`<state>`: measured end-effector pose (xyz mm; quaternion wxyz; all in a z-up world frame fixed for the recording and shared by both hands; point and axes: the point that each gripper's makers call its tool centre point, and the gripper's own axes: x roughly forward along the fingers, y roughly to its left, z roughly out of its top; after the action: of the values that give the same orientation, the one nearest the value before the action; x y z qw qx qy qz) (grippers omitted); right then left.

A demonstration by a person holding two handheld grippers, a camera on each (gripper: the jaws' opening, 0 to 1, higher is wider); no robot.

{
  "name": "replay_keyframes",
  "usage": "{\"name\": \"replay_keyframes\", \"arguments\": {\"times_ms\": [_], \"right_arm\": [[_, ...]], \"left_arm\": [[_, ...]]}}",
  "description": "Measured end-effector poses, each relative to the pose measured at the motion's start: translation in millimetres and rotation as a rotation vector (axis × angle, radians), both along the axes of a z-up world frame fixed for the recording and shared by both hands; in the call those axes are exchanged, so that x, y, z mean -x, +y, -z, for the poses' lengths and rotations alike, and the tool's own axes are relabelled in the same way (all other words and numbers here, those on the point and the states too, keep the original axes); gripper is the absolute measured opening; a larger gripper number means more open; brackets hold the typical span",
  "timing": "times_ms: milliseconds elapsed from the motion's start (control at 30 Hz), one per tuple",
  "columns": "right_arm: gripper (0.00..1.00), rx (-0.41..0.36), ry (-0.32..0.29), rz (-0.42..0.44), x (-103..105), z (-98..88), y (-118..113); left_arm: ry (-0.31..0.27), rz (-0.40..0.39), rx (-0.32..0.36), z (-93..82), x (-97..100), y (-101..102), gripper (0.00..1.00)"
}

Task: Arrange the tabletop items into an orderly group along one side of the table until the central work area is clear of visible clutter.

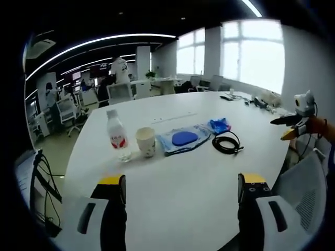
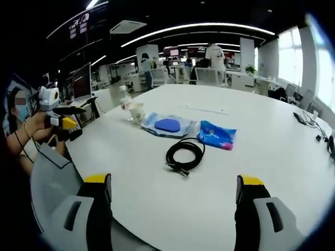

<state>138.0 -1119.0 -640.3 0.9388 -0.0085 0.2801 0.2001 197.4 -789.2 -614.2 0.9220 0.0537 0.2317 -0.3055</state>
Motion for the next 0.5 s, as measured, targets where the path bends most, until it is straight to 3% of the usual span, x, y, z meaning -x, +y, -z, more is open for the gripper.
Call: {"name": "replay_keyframes", "arguments": {"times_ms": [500], "right_arm": [[0.99,0.017,0.006,-0.008,0.4,3.5,0.8]], "left_arm": [[-0.003,0.003,-0.007,3.7,2.3,2.7,0.86]]}}
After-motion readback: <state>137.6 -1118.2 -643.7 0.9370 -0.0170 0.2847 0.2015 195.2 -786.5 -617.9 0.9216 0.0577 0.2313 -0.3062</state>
